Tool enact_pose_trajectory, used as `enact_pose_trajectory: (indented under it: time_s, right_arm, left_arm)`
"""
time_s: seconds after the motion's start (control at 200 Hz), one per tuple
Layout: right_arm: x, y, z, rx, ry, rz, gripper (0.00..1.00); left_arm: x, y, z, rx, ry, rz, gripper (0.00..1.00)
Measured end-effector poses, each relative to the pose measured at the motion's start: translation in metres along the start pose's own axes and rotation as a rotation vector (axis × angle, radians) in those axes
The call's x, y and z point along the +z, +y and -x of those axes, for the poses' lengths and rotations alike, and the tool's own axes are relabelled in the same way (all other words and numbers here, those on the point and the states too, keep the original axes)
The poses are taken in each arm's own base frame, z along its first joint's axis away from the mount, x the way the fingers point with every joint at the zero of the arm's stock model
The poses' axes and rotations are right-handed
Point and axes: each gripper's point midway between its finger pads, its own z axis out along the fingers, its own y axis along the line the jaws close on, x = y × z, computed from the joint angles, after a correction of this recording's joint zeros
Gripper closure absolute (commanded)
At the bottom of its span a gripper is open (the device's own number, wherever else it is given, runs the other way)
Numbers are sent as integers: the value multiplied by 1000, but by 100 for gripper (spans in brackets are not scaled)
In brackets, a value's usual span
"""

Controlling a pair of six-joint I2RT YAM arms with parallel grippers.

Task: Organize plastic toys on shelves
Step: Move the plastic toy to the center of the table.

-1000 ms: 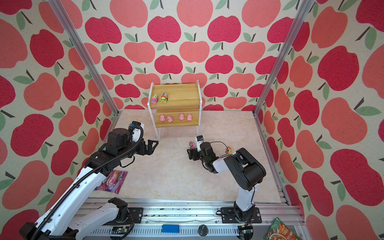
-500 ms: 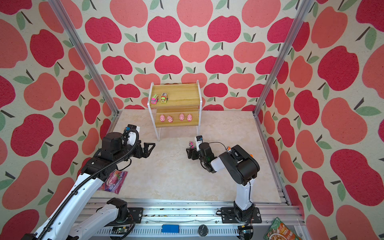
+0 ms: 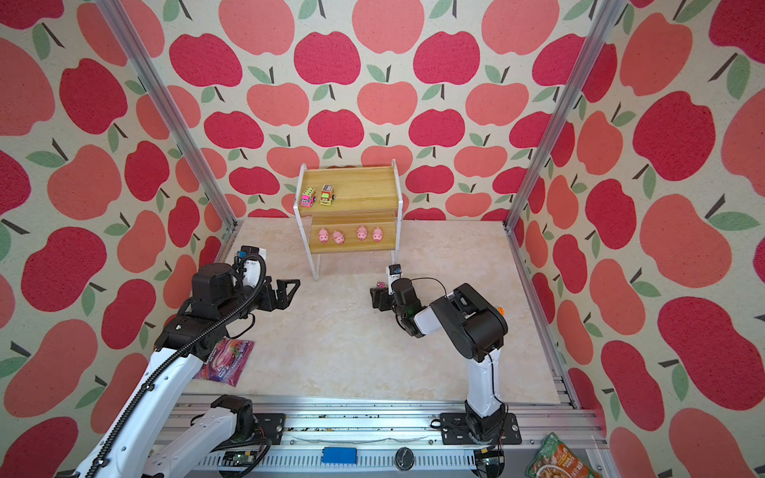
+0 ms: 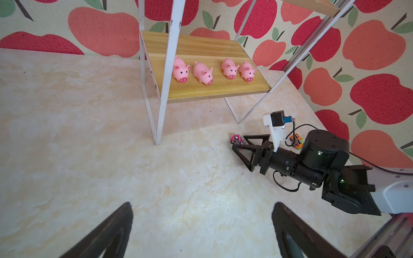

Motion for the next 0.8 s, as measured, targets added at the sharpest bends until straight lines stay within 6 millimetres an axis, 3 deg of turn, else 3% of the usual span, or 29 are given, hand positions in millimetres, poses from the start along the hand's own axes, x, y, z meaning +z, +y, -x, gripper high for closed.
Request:
enact_pose_trajectory:
  time_s: [0.2,0.455,0.625,0.8]
  right_arm:
    - [3,-3,-2,-19,-5,-67,33]
    - [5,-3,-5,-49,-9,-108,63]
    - [1,4,-10,-83,-4,-107,72]
    - [-25,18,-28,-150,40,-81,71]
  left_arm:
    - [-2,-1,1,2,-7,-4,1]
    - [-3,-2,0,3,-8,-8,1]
    - [-4,-1,1,2,-11,-6,1]
    - [-6,-2,2,4,-19,-7,1]
